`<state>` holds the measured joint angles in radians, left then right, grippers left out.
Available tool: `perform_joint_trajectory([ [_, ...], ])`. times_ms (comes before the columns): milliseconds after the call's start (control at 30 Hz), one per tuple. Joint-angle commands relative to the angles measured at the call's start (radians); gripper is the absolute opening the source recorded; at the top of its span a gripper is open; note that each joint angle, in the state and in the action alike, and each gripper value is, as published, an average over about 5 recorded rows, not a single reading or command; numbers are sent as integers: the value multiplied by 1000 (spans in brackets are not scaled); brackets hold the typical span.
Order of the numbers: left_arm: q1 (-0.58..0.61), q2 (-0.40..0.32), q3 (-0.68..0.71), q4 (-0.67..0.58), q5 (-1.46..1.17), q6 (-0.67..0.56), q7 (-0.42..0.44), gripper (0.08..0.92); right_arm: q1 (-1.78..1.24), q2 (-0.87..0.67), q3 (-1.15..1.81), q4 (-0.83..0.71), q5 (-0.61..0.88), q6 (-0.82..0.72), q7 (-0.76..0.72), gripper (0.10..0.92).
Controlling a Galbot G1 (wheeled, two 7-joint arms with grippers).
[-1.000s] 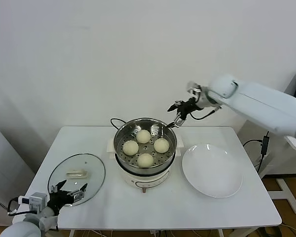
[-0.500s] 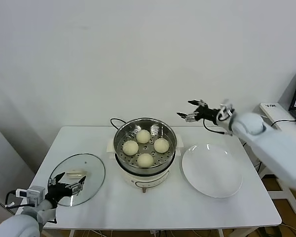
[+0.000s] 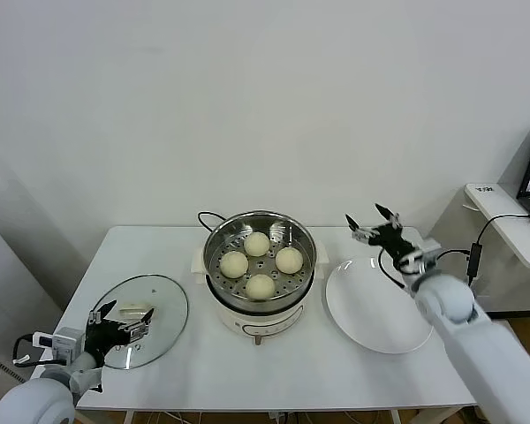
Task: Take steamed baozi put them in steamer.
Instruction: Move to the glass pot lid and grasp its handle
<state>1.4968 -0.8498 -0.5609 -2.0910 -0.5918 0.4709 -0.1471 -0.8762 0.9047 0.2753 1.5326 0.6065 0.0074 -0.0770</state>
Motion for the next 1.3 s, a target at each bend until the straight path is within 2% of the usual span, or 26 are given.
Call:
perform_joint_trajectory([
  [33, -9, 10, 16, 99, 520, -146, 74, 823, -349, 238, 328, 72, -220, 57, 50, 823],
  [333, -22, -13, 26, 310, 1158, -438, 107, 823, -383, 329, 363, 82, -247, 69, 23, 823],
  [700, -75, -95, 28, 468, 1646, -700, 59, 823, -375, 364, 369, 64, -295, 85, 1, 823],
  [1100, -98, -140, 17, 518, 1770, -728, 13, 823, -363, 374, 372, 36, -327, 98, -22, 823],
  [1300, -154, -162, 16, 565, 1806, -727, -5, 823, -368, 374, 373, 32, -341, 106, -37, 823],
])
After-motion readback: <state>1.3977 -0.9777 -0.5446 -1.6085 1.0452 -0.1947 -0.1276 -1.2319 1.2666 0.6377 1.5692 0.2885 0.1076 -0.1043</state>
